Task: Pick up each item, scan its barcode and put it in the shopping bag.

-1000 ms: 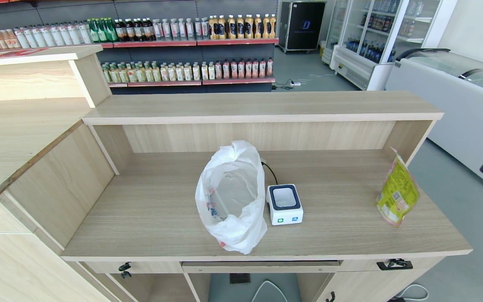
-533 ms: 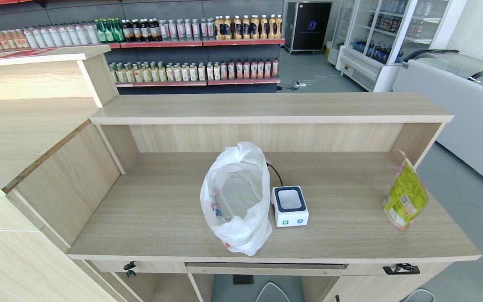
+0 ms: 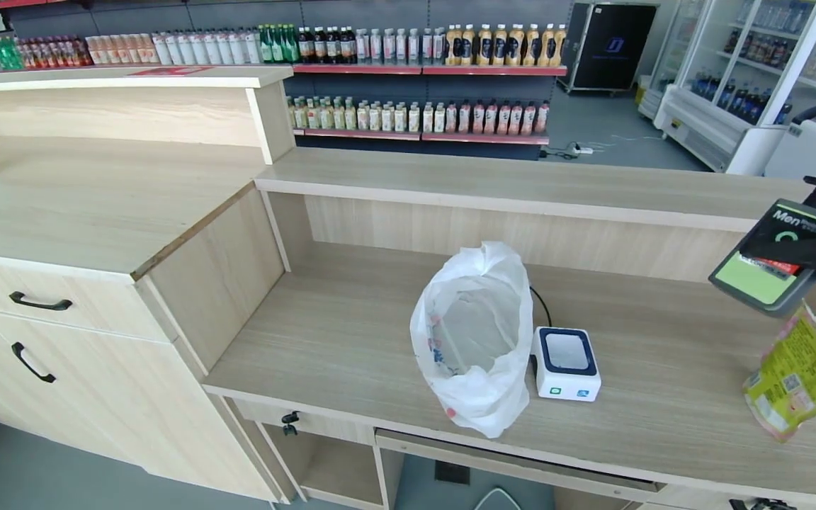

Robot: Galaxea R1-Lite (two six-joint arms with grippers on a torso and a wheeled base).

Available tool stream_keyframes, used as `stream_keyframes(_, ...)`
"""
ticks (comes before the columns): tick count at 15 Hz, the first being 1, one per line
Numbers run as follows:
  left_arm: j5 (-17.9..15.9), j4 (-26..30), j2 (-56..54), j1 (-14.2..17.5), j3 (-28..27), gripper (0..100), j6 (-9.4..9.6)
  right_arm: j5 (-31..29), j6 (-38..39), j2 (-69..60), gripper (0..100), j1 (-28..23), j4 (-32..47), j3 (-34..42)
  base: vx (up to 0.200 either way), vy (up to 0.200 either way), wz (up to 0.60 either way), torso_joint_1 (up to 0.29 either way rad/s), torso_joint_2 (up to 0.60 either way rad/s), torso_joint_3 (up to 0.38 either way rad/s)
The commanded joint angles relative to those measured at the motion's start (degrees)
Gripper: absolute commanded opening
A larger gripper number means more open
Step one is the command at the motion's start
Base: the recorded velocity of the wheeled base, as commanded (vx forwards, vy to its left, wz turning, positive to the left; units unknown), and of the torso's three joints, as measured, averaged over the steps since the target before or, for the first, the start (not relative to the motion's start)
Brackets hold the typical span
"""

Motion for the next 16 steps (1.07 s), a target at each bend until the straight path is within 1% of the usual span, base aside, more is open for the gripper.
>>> stream_keyframes(1,0.0,0.0,0.1,0.0,0.0,100,-0.01,7.6,-7.5,8.9,0,-4.7,-0.7,1.4,0.0,0.0,0.0,0.0,0.0,0.0)
stream_keyframes(2,0.0,0.0,0.1,0.0,0.0,100,-0.01,8.8,-8.3,9.4,0,-4.9,-0.7,1.3,0.0,0.0,0.0,0.0,0.0,0.0)
stream_keyframes(3,0.0,0.0,0.1,0.0,0.0,100,-0.01,14.2,-9.4,11.5,0,-5.8,-0.8,1.3,0.0,0.0,0.0,0.0,0.0,0.0)
stream_keyframes(4,0.0,0.0,0.1,0.0,0.0,100,-0.01,16.9,-9.4,12.7,0,-6.1,-1.0,1.3,0.0,0.0,0.0,0.0,0.0,0.0)
stream_keyframes(5,0.0,0.0,0.1,0.0,0.0,100,-0.01,17.8,-9.4,13.8,0,-6.2,-1.1,1.4,0.0,0.0,0.0,0.0,0.0,0.0)
stream_keyframes(8,0.0,0.0,0.1,0.0,0.0,100,-0.01,17.9,-10.6,16.0,0,-6.2,-1.1,1.6,0.0,0.0,0.0,0.0,0.0,0.0)
stream_keyframes(9,0.0,0.0,0.1,0.0,0.0,100,-0.01,17.9,-11.7,16.3,0,-6.1,-1.0,1.6,0.0,0.0,0.0,0.0,0.0,0.0)
stream_keyframes(10,0.0,0.0,0.1,0.0,0.0,100,-0.01,17.9,-15.2,18.2,0,-6.1,-0.8,1.8,0.0,0.0,0.0,0.0,0.0,0.0)
stream_keyframes(12,0.0,0.0,0.1,0.0,0.0,100,-0.01,17.9,-16.9,20.2,0,-6.0,-1.0,1.9,0.0,0.0,0.0,0.0,0.0,0.0)
stream_keyframes(16,0.0,0.0,0.1,0.0,0.0,100,-0.01,17.9,-22.2,22.6,0,-2.5,-2.7,1.5,0.0,0.0,0.0,0.0,0.0,0.0)
